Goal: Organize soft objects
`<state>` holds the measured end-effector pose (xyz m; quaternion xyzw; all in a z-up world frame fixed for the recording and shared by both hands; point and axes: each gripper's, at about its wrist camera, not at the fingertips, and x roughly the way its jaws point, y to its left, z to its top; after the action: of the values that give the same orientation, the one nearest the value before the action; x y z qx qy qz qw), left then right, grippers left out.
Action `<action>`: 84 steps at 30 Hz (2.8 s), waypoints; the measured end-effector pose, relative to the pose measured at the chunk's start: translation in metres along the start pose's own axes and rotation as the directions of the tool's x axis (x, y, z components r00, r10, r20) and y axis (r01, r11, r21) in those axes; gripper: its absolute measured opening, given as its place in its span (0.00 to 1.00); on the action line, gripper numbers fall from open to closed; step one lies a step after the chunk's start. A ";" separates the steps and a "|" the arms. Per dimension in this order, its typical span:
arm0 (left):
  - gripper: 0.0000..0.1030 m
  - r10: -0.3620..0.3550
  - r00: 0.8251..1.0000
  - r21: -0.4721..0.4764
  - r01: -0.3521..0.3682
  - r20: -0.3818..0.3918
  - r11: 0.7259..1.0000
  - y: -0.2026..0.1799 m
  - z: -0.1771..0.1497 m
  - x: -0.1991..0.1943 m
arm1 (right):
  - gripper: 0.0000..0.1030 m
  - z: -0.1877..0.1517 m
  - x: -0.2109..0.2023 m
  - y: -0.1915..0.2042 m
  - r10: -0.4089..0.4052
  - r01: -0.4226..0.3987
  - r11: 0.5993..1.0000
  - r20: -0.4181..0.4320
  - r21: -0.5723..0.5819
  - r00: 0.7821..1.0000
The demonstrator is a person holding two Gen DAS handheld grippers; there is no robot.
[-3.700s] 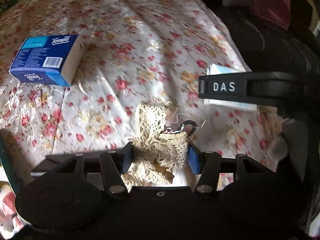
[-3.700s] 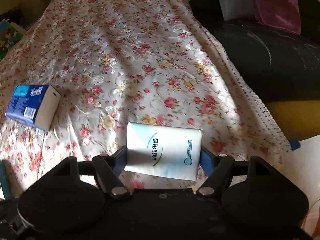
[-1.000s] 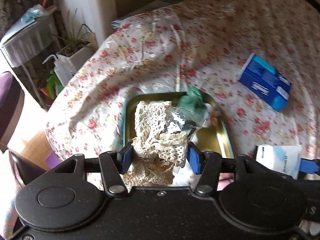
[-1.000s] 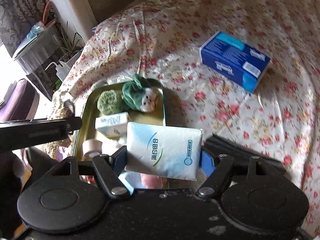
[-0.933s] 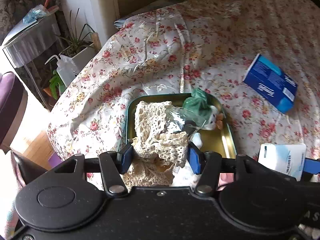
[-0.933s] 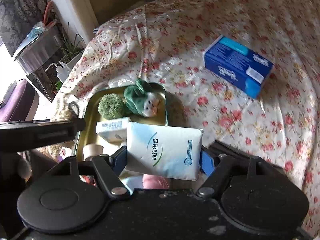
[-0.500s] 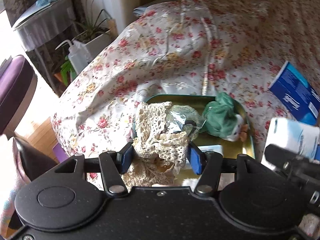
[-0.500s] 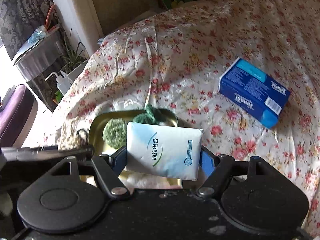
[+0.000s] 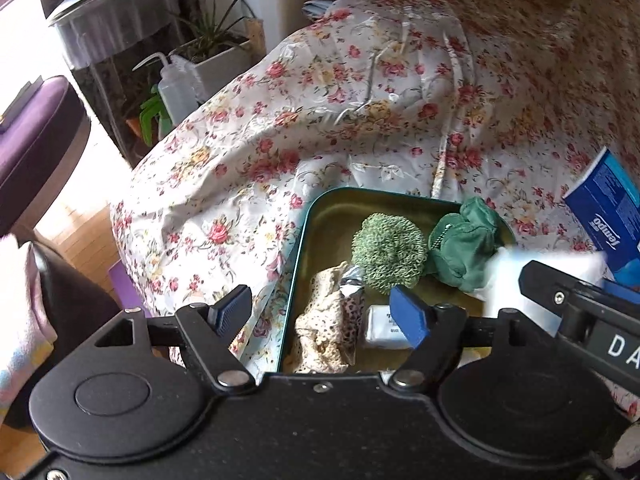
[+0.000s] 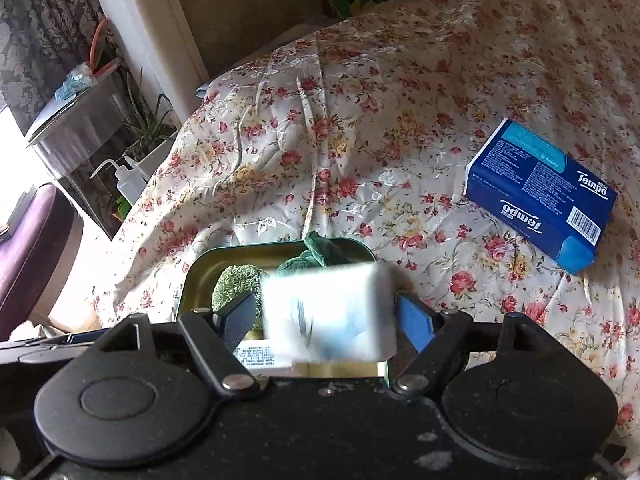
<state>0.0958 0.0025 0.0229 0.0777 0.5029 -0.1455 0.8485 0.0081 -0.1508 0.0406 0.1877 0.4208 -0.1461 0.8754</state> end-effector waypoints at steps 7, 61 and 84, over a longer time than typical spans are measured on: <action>0.70 0.018 1.000 -0.020 -0.018 0.002 1.000 0.004 -0.001 -0.003 | 0.77 0.001 -0.002 -0.001 -0.004 0.004 1.000 0.002 -0.003 1.000; 0.86 0.042 0.995 0.024 -0.044 0.087 0.999 -0.012 -0.117 -0.055 | 1.00 -0.103 -0.061 -0.038 -0.061 0.083 0.979 0.123 -0.185 0.991; 0.86 0.053 0.996 0.044 -0.056 0.066 0.997 -0.014 -0.123 -0.054 | 1.00 -0.106 -0.050 -0.037 -0.094 0.106 0.977 0.074 -0.187 0.993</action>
<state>-0.0357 0.0323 0.0113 0.1061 0.4695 -0.1360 0.8659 -0.1097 -0.1304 0.0119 0.0766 0.4133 -0.1550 0.8940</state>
